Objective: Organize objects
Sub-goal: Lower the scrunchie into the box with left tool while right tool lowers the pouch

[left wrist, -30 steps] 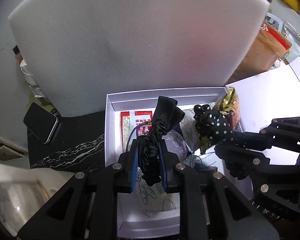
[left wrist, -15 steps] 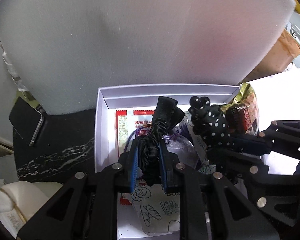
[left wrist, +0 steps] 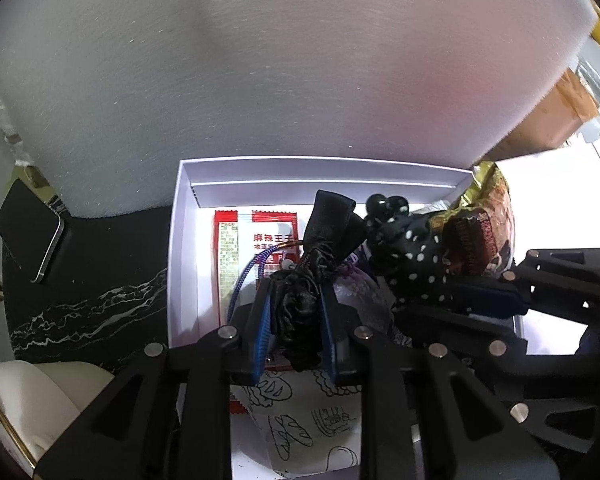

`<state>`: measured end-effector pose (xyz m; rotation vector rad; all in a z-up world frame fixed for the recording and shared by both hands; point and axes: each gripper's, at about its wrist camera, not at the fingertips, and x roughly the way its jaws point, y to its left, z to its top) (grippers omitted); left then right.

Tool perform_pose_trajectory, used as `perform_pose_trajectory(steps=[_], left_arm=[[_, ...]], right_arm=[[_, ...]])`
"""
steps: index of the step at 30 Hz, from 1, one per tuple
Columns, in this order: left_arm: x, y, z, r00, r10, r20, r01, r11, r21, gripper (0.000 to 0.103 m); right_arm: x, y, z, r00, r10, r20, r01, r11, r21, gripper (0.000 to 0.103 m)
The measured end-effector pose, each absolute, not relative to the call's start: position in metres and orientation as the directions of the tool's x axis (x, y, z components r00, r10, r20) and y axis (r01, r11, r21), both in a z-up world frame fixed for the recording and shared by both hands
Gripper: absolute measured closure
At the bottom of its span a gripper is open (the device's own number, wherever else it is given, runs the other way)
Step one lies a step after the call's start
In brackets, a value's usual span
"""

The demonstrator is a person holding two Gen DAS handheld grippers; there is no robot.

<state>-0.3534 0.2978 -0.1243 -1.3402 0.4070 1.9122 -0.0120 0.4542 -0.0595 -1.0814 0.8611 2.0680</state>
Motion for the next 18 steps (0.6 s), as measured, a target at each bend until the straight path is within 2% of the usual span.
perform_pose_trajectory(steps=[5, 9, 18], left_arm=[[-0.348, 0.302, -0.125, -0.163, 0.386, -0.908, -0.747, -0.65, -0.142, 0.083], [-0.344, 0.304, -0.126, -0.151, 0.384, -0.911, -0.747, -0.648, -0.149, 0.076], [-0.331, 0.306, -0.126, -0.114, 0.406, -0.907, -0.739, -0.645, -0.196, 0.075]], right_arm=[[-0.006, 0.447, -0.059, -0.452, 0.235, -0.86, -0.775, -0.581, 0.248, 0.083], [0.0, 0.441, -0.057, -0.439, 0.248, -0.864, -0.782, -0.579, 0.231, 0.083], [0.016, 0.429, -0.054, -0.434, 0.259, -0.863, -0.79, -0.57, 0.226, 0.083]])
